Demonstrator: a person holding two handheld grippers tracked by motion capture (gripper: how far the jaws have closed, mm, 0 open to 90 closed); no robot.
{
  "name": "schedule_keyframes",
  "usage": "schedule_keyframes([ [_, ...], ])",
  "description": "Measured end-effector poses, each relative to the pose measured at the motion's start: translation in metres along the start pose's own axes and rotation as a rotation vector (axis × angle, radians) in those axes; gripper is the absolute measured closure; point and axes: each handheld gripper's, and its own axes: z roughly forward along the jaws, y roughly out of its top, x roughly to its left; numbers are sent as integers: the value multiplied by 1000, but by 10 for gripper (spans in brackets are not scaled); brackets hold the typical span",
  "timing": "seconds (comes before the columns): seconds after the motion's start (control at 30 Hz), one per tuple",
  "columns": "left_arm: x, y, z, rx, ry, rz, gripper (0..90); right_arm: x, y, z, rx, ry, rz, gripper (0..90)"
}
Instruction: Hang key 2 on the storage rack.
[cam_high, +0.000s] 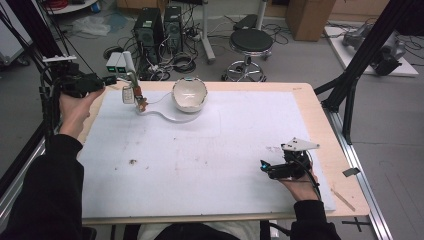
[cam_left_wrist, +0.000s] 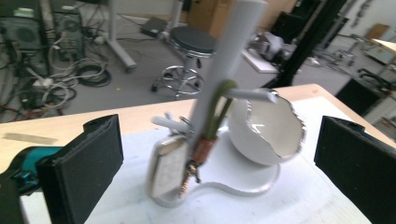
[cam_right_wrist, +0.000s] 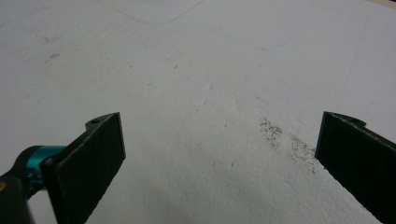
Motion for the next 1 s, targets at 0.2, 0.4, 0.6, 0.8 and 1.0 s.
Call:
schedule_keyframes([
  [0.2,-9,-12,-2,-7,-25,17,16,0,0,1,7,-4,0,5],
  [0.4,-17,-21,-4,14,-21,63,17,0,0,1,8,-1,0,5],
  [0.6,-21,-36,-4,24,-17,78,17,0,0,1,7,-4,0,5],
  [0.8,-21,-49,-8,29,-22,75,16,0,0,1,9,-2,1,5],
  [1.0,-26,-69,-9,61,-40,93,16,0,0,1,8,-6,-3,5],
])
